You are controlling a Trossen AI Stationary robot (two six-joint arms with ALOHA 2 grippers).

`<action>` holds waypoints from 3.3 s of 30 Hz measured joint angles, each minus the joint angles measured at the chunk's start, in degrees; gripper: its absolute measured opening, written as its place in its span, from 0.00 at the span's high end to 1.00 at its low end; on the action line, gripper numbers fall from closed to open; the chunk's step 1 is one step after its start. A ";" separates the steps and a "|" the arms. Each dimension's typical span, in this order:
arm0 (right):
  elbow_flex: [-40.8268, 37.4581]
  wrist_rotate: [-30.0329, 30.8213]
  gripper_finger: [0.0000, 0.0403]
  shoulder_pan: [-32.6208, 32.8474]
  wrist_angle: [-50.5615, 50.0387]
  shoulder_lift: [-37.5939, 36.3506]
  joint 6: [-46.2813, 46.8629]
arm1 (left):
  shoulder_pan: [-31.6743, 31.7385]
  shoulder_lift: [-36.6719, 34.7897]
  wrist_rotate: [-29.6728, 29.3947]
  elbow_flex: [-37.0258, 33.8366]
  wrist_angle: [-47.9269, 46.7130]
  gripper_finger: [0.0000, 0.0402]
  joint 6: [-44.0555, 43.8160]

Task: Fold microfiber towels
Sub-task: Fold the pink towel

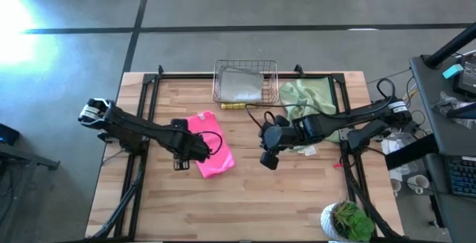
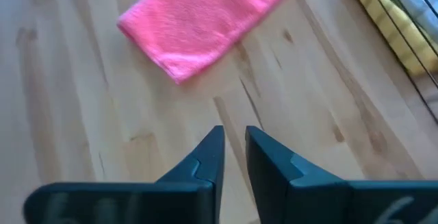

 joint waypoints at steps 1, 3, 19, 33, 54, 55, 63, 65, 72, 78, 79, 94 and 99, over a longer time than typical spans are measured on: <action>0.00 -0.14 0.85 0.00 0.45 0.00 -0.63 | -0.40 -0.04 1.10 0.00 0.14 0.61 -1.73; 0.00 -0.18 0.80 -0.07 0.72 0.00 -2.35 | -1.80 -0.49 1.57 -0.07 0.91 0.59 -5.44; 0.07 -2.98 0.57 1.30 11.37 11.93 -36.65 | -13.75 2.07 -5.67 -7.10 32.59 0.59 -7.75; 1.25 -3.14 0.60 0.78 14.81 14.60 -36.07 | -13.10 12.22 -6.93 -7.21 38.36 0.59 -14.68; 1.94 -10.89 0.59 0.00 23.72 19.38 -45.52 | -17.86 8.50 2.21 -6.26 37.21 0.59 -17.65; 2.39 -10.89 0.59 0.00 24.01 20.08 -46.27 | -18.16 8.87 2.22 -6.37 37.14 0.59 -17.65; 6.05 -10.92 0.60 -0.13 25.37 26.71 -49.39 | -18.36 12.38 1.56 -6.95 37.22 0.59 -15.54; 7.21 -10.91 0.60 -0.13 25.69 28.45 -50.79 | -18.36 13.17 0.87 -7.18 37.12 0.59 -15.51; 12.58 -10.89 0.60 -0.28 25.40 35.25 -51.66 | -18.36 15.16 -0.35 -7.10 37.75 0.59 -14.28; 15.61 -12.37 0.62 -0.38 21.61 37.59 -51.70 | -18.36 15.16 -0.73 -7.16 37.56 0.64 -14.71; 15.60 -12.34 0.63 -0.52 21.47 37.59 -51.88 | -18.36 15.18 -0.79 -7.17 37.53 0.66 -14.69; 15.45 -13.29 0.65 -2.25 20.86 38.71 -51.99 | -18.30 13.17 -4.49 -7.39 37.13 0.98 -14.73; 15.45 -13.67 0.66 -2.25 20.72 38.71 -51.95 | -18.21 10.27 -4.56 -7.37 37.19 0.98 -16.14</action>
